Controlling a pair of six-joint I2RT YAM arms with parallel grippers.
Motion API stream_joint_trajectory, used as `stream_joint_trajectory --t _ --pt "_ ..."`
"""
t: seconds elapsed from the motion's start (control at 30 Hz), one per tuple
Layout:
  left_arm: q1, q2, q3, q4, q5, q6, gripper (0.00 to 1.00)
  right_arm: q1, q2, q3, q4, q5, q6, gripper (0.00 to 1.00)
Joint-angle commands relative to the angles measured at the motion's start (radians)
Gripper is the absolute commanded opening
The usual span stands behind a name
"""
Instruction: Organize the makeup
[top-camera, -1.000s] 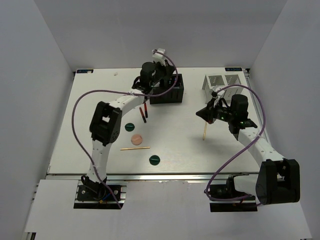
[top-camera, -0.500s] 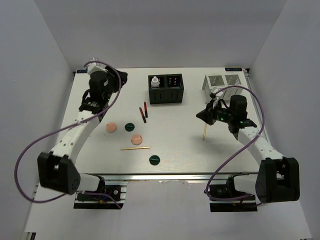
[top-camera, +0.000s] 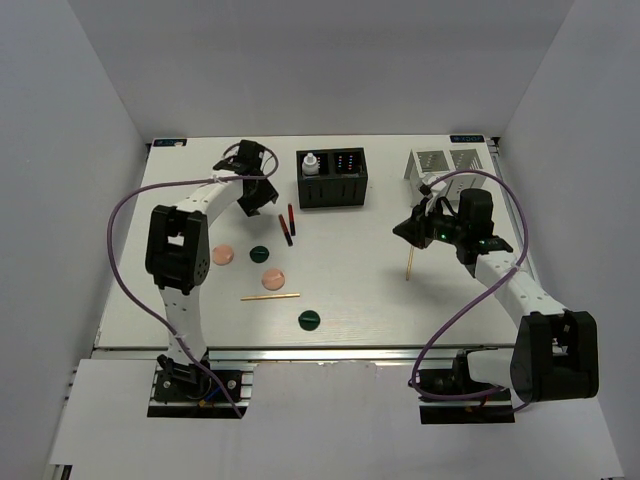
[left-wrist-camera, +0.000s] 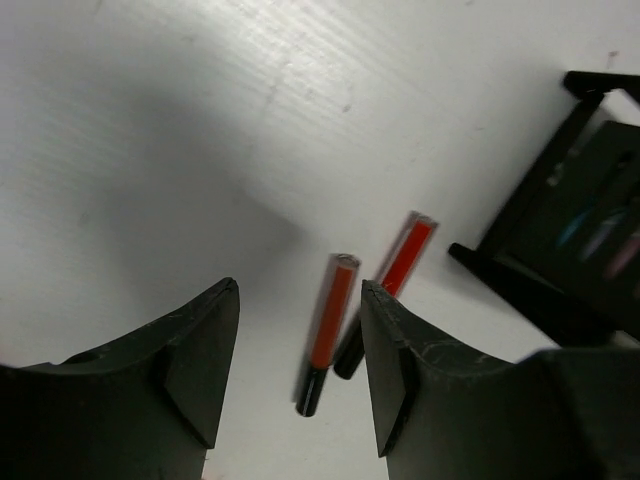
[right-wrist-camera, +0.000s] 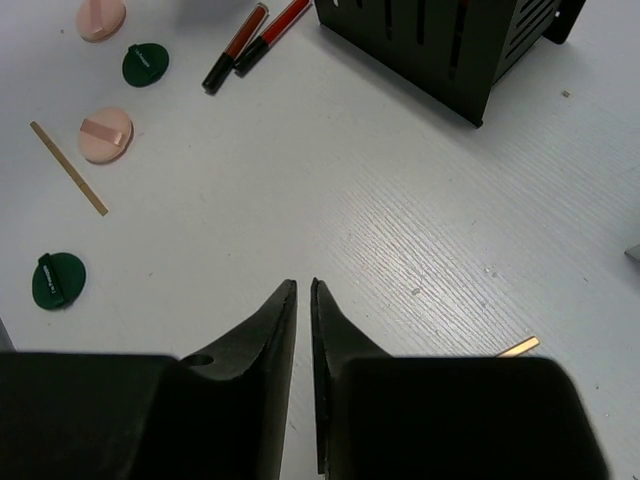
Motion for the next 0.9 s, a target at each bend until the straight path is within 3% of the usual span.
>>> stream_joint_trajectory --t 0.0,0.53,0.87 --pt "-0.027 0.016 0.104 -0.077 0.000 0.050 0.62 -0.005 -0.027 0.004 0.030 0.012 0.021 0.17" --pt "-0.073 0.157 0.195 -0.140 0.009 0.081 0.58 -0.003 -0.017 -0.004 0.055 0.021 0.044 0.17" --pt "-0.098 0.220 0.227 -0.211 -0.012 0.110 0.49 -0.005 -0.023 -0.013 0.062 0.021 0.054 0.17"
